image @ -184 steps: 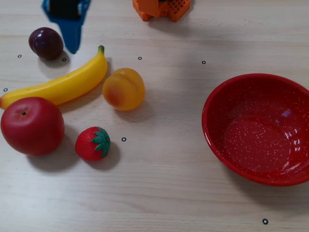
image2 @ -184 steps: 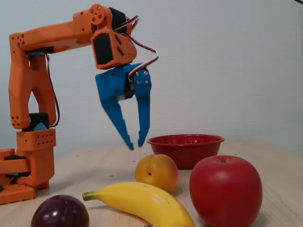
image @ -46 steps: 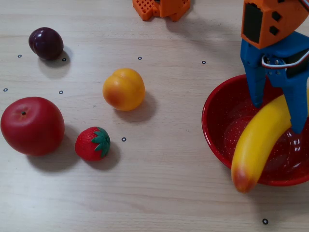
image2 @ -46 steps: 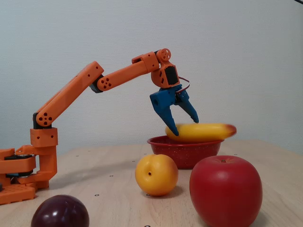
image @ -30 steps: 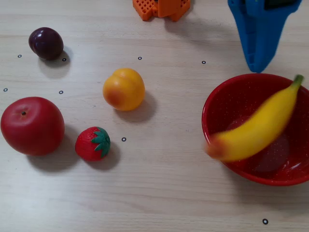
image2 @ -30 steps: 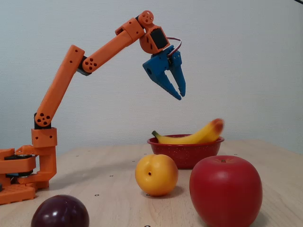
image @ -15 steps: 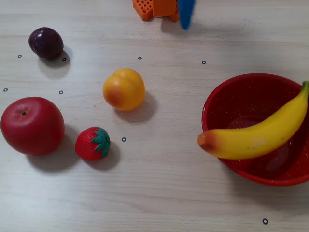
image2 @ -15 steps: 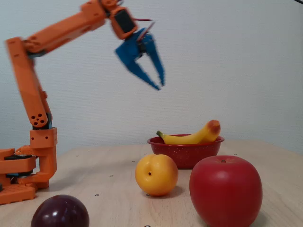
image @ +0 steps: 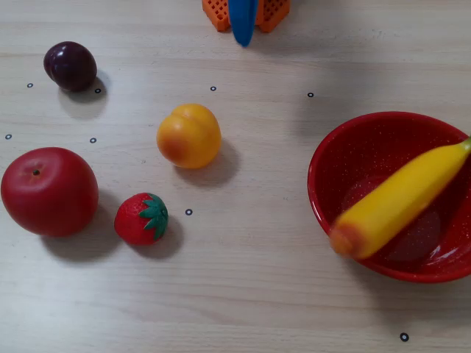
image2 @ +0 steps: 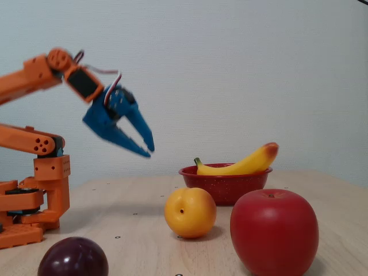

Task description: Put the banana in the red bowl.

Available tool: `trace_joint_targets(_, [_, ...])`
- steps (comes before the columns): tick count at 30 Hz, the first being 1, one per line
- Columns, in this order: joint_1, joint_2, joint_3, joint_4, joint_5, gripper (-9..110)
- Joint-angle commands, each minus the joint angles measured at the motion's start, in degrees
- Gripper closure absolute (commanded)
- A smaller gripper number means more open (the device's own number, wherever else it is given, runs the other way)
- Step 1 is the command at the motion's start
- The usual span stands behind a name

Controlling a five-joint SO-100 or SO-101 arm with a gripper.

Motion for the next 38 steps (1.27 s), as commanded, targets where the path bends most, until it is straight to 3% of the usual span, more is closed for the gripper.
trace_joint_targets(1, [0.26, 6.15, 3.87, -6.06, -3.96, 101])
trace_joint_targets(5, [2.11, 14.41, 14.24, -13.01, -7.73, 101])
trace_joint_targets(12, [1.41, 19.42, 26.02, -15.03, -9.4, 101])
trace_joint_targets(15, [2.2, 19.42, 25.84, -10.81, -12.13, 101])
trace_joint_targets(38, [2.72, 19.42, 25.84, -10.99, -12.13, 101])
